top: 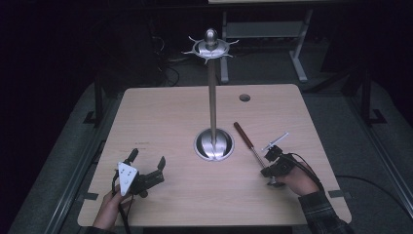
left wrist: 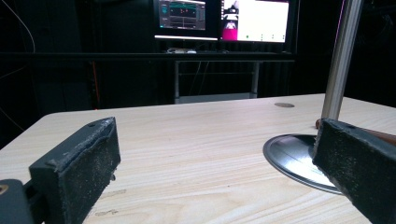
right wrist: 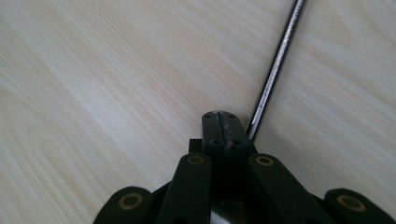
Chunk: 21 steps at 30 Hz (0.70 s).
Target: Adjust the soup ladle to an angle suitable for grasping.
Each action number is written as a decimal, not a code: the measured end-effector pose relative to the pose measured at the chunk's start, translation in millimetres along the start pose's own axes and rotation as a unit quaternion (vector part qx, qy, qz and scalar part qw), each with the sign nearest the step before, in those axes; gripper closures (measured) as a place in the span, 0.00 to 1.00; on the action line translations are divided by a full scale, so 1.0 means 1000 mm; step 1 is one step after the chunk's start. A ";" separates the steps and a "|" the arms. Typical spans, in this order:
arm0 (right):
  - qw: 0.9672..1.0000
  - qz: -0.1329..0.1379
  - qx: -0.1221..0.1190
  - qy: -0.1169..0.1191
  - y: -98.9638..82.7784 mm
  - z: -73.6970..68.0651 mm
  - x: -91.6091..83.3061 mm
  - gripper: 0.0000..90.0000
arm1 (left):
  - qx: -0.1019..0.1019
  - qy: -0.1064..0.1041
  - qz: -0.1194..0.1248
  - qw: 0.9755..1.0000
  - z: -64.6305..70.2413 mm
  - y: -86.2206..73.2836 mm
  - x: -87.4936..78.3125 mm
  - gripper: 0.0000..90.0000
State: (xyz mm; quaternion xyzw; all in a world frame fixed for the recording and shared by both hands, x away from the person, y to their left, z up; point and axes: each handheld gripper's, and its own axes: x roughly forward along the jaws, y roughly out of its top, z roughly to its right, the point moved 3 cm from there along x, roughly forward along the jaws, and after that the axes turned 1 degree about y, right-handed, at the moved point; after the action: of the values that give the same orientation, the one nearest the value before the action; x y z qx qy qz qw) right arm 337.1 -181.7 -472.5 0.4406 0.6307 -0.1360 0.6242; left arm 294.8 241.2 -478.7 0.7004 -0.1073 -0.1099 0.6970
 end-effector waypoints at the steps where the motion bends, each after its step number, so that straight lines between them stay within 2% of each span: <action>1: 1.000 -0.002 0.001 0.000 0.000 0.002 -0.001 1.00 | 0.001 -0.001 0.000 1.000 0.000 0.000 0.000 0.00; 13: 0.999 -0.008 0.007 -0.035 -0.004 0.029 -0.011 1.00 | 0.003 -0.001 -0.003 1.000 0.000 0.000 0.000 0.00; 21: 0.999 -0.007 0.011 -0.039 -0.004 0.039 -0.014 1.00 | 0.000 0.000 0.000 1.000 0.000 0.000 0.000 0.00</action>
State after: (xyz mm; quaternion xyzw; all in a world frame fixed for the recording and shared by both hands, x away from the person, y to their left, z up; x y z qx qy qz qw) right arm 357.6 -217.7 -468.6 0.4369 0.6076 -0.1642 0.6426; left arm 294.7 241.3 -478.7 0.7006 -0.1075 -0.1100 0.6968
